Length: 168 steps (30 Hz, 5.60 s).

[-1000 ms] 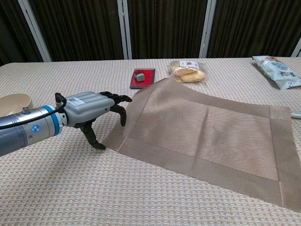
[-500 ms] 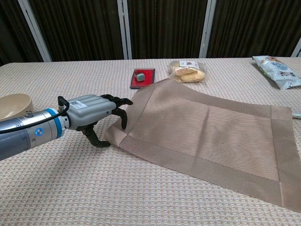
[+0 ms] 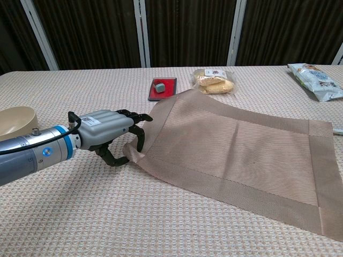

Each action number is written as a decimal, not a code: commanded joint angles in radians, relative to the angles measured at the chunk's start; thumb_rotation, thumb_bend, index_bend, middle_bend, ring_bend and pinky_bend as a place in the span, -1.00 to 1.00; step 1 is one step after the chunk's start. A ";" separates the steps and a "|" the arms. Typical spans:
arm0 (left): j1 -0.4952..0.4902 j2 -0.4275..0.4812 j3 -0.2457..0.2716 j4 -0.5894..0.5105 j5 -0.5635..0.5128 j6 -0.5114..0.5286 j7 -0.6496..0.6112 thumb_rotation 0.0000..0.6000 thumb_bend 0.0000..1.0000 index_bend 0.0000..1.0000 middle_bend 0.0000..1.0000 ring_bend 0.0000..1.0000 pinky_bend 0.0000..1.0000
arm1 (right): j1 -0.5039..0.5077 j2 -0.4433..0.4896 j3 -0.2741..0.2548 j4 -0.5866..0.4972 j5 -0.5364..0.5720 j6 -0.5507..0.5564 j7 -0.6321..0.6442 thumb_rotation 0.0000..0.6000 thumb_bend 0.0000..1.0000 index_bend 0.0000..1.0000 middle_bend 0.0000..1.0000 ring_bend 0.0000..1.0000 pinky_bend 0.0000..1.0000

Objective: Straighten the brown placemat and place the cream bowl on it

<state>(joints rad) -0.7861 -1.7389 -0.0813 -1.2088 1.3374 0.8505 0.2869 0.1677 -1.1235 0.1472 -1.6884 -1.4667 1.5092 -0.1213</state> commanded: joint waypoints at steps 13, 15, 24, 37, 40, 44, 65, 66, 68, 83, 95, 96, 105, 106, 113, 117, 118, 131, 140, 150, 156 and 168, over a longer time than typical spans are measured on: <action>0.013 -0.002 0.000 -0.023 -0.010 0.018 -0.015 1.00 -0.17 0.30 -1.00 -1.00 -1.00 | -0.004 0.004 -0.001 -0.004 -0.018 0.011 0.014 1.00 -1.00 -1.00 -1.00 -1.00 -1.00; 0.016 0.006 0.003 -0.038 -0.007 0.023 -0.013 1.00 -0.17 0.31 -1.00 -1.00 -1.00 | -0.006 0.005 -0.002 -0.006 -0.022 0.013 0.014 1.00 -1.00 -1.00 -1.00 -1.00 -1.00; 0.047 0.063 0.030 -0.137 0.012 0.071 0.030 1.00 -0.18 0.35 -1.00 -1.00 -1.00 | -0.011 0.010 -0.004 -0.012 -0.033 0.023 0.019 1.00 -1.00 -1.00 -1.00 -1.00 -1.00; 0.128 0.254 0.113 -0.456 -0.076 0.099 0.171 1.00 -0.18 0.35 -1.00 -1.00 -1.00 | -0.020 0.011 -0.014 -0.028 -0.072 0.047 -0.001 1.00 -1.00 -1.00 -1.00 -1.00 -1.00; 0.153 0.314 0.171 -0.534 -0.038 0.102 0.169 1.00 -0.18 0.35 -1.00 -1.00 -1.00 | -0.024 0.010 -0.018 -0.033 -0.083 0.056 -0.013 1.00 -1.00 -1.00 -1.00 -1.00 -1.00; 0.166 0.353 0.212 -0.567 0.013 0.101 0.155 1.00 -0.18 0.36 -1.00 -1.00 -1.00 | -0.026 0.007 -0.020 -0.038 -0.091 0.060 -0.026 1.00 -1.00 -1.00 -1.00 -1.00 -1.00; 0.225 0.407 0.274 -0.570 0.083 0.107 0.118 1.00 -0.20 0.34 -1.00 -1.00 -1.00 | -0.037 0.006 -0.026 -0.052 -0.115 0.075 -0.041 1.00 -1.00 -1.00 -1.00 -1.00 -1.00; 0.227 0.409 0.275 -0.571 0.089 0.108 0.115 1.00 -0.22 0.32 -1.00 -1.00 -1.00 | -0.038 0.007 -0.026 -0.053 -0.116 0.076 -0.041 1.00 -1.00 -1.00 -1.00 -1.00 -1.00; 0.230 0.412 0.277 -0.571 0.103 0.110 0.102 1.00 -0.36 0.27 -1.00 -1.00 -1.00 | -0.039 0.008 -0.026 -0.055 -0.119 0.079 -0.040 1.00 -1.00 -1.00 -1.00 -1.00 -1.00; 0.260 0.513 0.253 -0.562 0.222 0.223 -0.078 1.00 -1.00 -0.75 -1.00 -1.00 -1.00 | -0.049 0.014 -0.034 -0.067 -0.148 0.096 -0.039 1.00 -1.00 -1.00 -1.00 -1.00 -1.00; 0.308 0.528 0.139 -0.271 0.131 0.320 -0.299 1.00 -1.00 -0.45 -1.00 -1.00 -1.00 | -0.055 0.014 -0.043 -0.079 -0.172 0.101 -0.044 1.00 -1.00 -1.00 -1.00 -1.00 -1.00; 0.310 0.520 0.136 -0.244 0.125 0.317 -0.316 1.00 -1.00 -0.45 -1.00 -1.00 -1.00 | -0.055 0.013 -0.044 -0.079 -0.173 0.101 -0.045 1.00 -1.00 -1.00 -1.00 -1.00 -1.00; 0.332 0.389 0.116 0.078 0.092 0.267 -0.494 1.00 -1.00 -0.35 -1.00 -1.00 -1.00 | -0.052 0.003 -0.045 -0.078 -0.170 0.087 -0.065 1.00 -1.00 -1.00 -1.00 -1.00 -1.00; 0.333 0.381 0.115 0.094 0.091 0.265 -0.500 1.00 -1.00 -0.34 -1.00 -1.00 -1.00 | -0.052 0.002 -0.045 -0.078 -0.169 0.086 -0.065 1.00 -1.00 -1.00 -1.00 -1.00 -1.00; 0.325 0.292 0.101 0.245 0.065 0.189 -0.528 1.00 -0.87 -0.29 -1.00 -1.00 -1.00 | -0.048 -0.002 -0.041 -0.071 -0.156 0.074 -0.069 1.00 -1.00 -1.00 -1.00 -1.00 -1.00; 0.322 0.249 0.091 0.307 0.065 0.181 -0.531 1.00 -0.70 -0.23 -1.00 -1.00 -1.00 | -0.047 -0.002 -0.039 -0.068 -0.151 0.072 -0.068 1.00 -1.00 -1.00 -1.00 -1.00 -1.00; 0.321 0.240 0.087 0.320 0.064 0.176 -0.533 1.00 -0.67 -0.23 -1.00 -1.00 -1.00 | -0.047 -0.002 -0.039 -0.067 -0.149 0.071 -0.067 1.00 -1.00 -1.00 -1.00 -1.00 -1.00; 0.324 0.209 0.073 0.371 0.074 0.172 -0.553 1.00 -0.28 0.29 -1.00 -1.00 -1.00 | -0.045 -0.001 -0.036 -0.064 -0.144 0.067 -0.060 1.00 -1.00 -1.00 -1.00 -1.00 -1.00; 0.305 0.288 0.055 0.209 0.133 0.252 -0.552 1.00 -0.28 0.32 -1.00 -1.00 -1.00 | -0.046 -0.002 -0.037 -0.064 -0.146 0.066 -0.059 1.00 -1.00 -1.00 -1.00 -1.00 -1.00; 0.153 0.353 0.033 -0.222 0.208 0.139 -0.333 1.00 -0.28 0.30 -1.00 -1.00 -1.00 | -0.042 -0.008 -0.036 -0.063 -0.139 0.058 -0.071 1.00 -1.00 -1.00 -1.00 -1.00 -1.00; 0.082 0.288 0.004 -0.319 0.118 0.015 -0.173 1.00 -0.28 0.28 -1.00 -1.00 -1.00 | -0.047 -0.006 -0.034 -0.059 -0.132 0.063 -0.067 1.00 -1.00 -1.00 -1.00 -1.00 -1.00; 0.021 0.193 0.006 -0.352 0.011 -0.065 -0.021 1.00 -0.30 0.27 -1.00 -1.00 -1.00 | -0.055 0.003 -0.027 -0.053 -0.114 0.074 -0.052 1.00 -1.00 -1.00 -1.00 -1.00 -1.00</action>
<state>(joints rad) -0.7619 -1.5413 -0.0770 -1.5589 1.3545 0.7871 0.2579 0.1125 -1.1211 0.1203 -1.7416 -1.5813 1.5827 -0.1741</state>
